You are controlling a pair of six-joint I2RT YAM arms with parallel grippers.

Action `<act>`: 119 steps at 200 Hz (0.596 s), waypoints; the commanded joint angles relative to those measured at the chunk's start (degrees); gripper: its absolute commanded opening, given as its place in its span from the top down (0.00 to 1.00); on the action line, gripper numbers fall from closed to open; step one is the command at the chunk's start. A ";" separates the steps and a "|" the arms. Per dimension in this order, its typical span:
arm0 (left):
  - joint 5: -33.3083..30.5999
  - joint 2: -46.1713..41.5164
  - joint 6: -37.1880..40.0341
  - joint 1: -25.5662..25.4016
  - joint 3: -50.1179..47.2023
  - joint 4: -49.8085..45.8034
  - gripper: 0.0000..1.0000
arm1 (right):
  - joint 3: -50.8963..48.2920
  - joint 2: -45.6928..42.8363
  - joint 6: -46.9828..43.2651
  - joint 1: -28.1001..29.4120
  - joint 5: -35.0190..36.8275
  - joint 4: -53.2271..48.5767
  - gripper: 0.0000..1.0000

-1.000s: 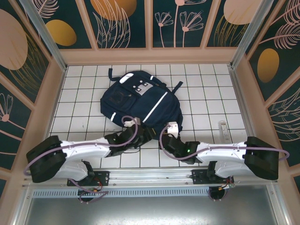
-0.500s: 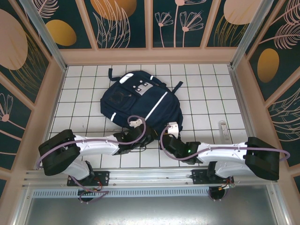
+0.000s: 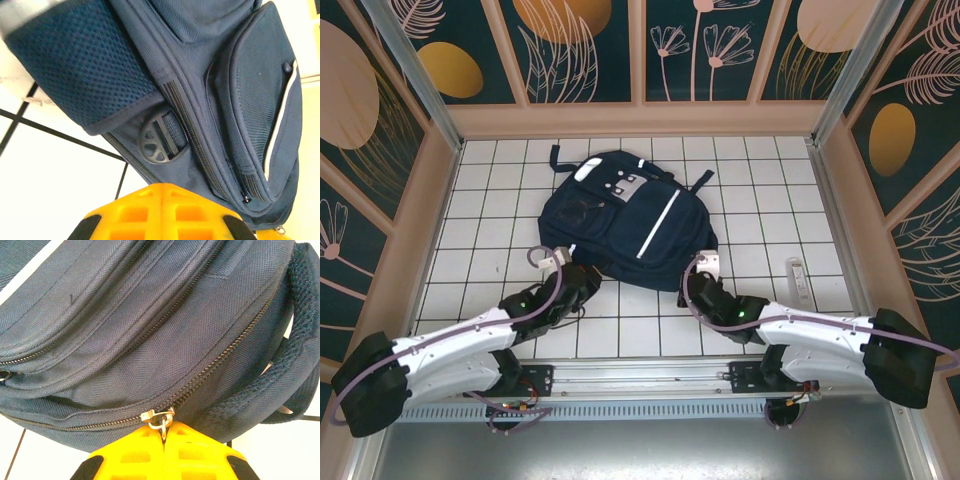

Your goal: Pack the student bag

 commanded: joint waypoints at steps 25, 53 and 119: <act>7.68 3.33 1.84 0.16 -0.22 5.87 0.72 | 0.91 -0.41 -3.72 0.61 -4.14 4.28 1.00; 13.34 10.52 -1.13 -1.93 1.25 14.09 0.62 | 2.29 2.56 -3.18 2.62 -3.11 4.89 1.00; 15.12 28.03 -4.14 -8.11 11.94 23.44 0.49 | 2.53 5.25 -1.63 5.49 -1.28 6.52 1.00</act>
